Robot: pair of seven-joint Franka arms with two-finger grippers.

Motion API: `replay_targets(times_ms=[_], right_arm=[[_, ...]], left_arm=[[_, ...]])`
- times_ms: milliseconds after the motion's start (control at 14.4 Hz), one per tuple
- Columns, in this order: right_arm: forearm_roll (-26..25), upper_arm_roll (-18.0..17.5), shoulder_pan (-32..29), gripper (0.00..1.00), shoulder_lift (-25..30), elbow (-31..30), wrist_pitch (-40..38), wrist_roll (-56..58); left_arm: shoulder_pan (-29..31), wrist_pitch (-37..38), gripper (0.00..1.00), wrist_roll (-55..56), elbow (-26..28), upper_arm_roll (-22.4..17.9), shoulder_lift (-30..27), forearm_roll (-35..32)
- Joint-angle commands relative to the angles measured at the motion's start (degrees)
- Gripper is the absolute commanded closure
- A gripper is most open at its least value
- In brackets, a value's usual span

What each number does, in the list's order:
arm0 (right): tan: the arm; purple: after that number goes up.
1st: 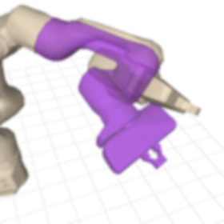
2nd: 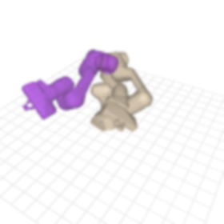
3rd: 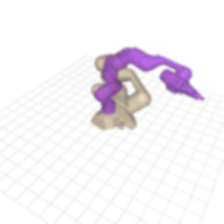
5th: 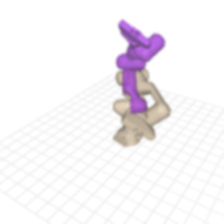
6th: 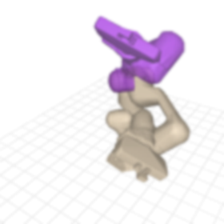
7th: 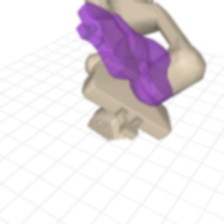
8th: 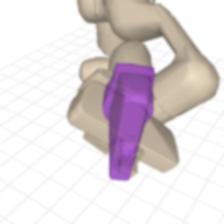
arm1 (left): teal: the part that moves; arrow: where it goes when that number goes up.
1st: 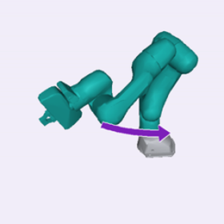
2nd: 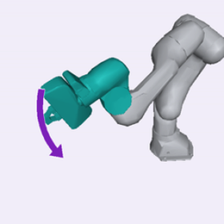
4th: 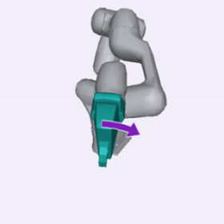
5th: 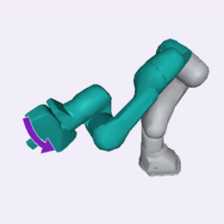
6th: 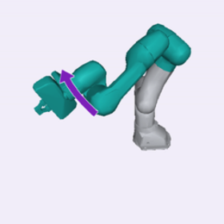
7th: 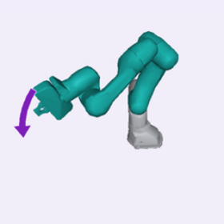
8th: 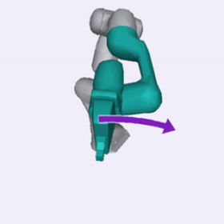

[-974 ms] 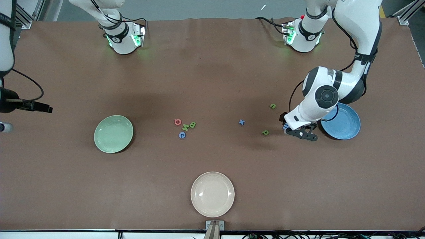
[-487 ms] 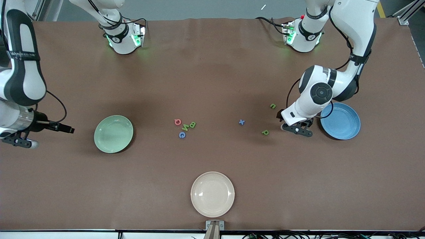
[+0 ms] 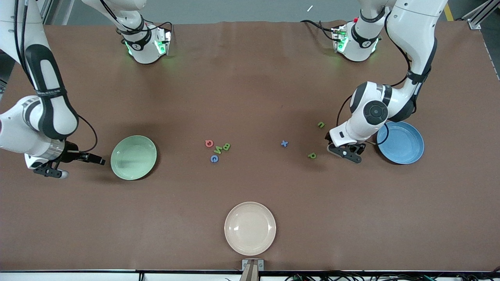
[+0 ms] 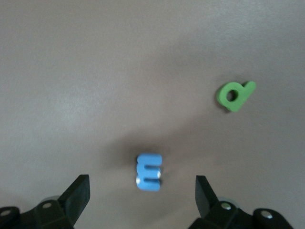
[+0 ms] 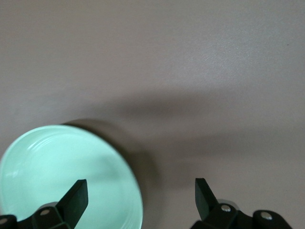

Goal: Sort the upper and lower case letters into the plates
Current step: 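Grasp the blue m with the left gripper while the right gripper reaches the green plate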

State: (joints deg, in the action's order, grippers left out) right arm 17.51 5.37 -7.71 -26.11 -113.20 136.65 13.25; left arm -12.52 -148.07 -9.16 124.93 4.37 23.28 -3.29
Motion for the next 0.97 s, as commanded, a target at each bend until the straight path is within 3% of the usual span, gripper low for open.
replay_targets(times_ms=[0,209,556,835,904], right_arm=[[1.47,-0.71,0.06,0.04,-2.09,-2.54,5.81,1.34],[2.88,-2.28,-0.03,0.06,-3.07,-2.98,6.08,1.42],[3.41,-2.99,-0.11,0.14,-2.98,-4.48,5.74,1.78],[3.41,-2.99,-0.03,0.25,-2.9,-4.48,5.21,1.69],[3.41,-3.08,0.06,0.3,-2.9,-4.48,5.12,1.69]], left_arm=[[1.36,-5.03,0.07,-1.91,0.4,0.91,2.38,-0.93],[1.62,-5.83,0.16,-2.0,0.57,0.99,2.83,-0.93],[1.53,-5.83,0.44,-1.56,2.07,1.08,2.65,-0.93],[1.45,-5.74,0.82,-0.95,2.77,1.08,2.39,-0.93],[1.45,-5.74,0.97,-1.29,2.86,1.08,2.3,-0.93]])
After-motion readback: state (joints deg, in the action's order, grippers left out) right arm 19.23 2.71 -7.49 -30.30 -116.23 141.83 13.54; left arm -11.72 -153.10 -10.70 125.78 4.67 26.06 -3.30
